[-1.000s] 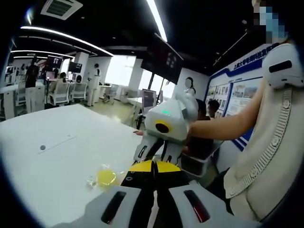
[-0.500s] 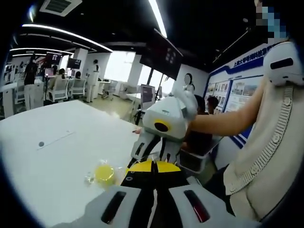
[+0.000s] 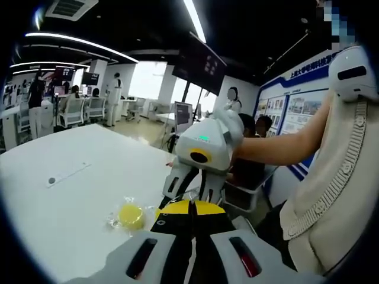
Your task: Compare the silicone blocks by pressing each to a similar depth, holding the contact briefly, and releasing to observe deformation and rebound differences across the visible hardness samples.
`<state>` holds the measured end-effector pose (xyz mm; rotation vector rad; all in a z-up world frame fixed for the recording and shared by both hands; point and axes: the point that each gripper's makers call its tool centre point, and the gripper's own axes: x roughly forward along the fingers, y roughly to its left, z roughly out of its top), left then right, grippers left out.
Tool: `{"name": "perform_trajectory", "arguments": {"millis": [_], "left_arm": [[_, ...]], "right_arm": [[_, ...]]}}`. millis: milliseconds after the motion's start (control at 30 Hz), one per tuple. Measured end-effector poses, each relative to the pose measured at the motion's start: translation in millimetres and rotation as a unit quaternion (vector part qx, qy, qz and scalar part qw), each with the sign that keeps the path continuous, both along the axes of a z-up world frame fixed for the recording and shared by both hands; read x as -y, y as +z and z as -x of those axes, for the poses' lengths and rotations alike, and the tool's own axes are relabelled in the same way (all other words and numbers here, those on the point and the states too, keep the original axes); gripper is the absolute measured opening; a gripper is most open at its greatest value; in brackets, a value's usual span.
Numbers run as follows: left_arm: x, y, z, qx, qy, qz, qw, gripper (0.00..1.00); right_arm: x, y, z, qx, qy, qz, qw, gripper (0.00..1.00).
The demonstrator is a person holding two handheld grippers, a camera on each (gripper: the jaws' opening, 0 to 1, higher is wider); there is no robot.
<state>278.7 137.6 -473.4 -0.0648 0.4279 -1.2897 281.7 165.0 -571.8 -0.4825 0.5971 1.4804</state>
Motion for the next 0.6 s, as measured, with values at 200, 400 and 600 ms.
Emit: {"name": "perform_trajectory", "arguments": {"millis": [200, 400, 600], "left_arm": [[-1.1, -1.3, 0.1, 0.000, 0.003, 0.000, 1.0000, 0.00], [-1.6, -3.0, 0.0, 0.000, 0.005, -0.002, 1.0000, 0.00], [-1.9, -3.5, 0.0, 0.000, 0.006, -0.002, 1.0000, 0.00]], "right_arm": [[-0.3, -1.4, 1.1, -0.001, 0.003, 0.002, 1.0000, 0.18], [-0.2, -3.1, 1.9, -0.003, 0.004, 0.006, 1.0000, 0.19], [-0.6, -3.9, 2.3, -0.011, 0.003, 0.007, 0.9999, 0.21]]}}
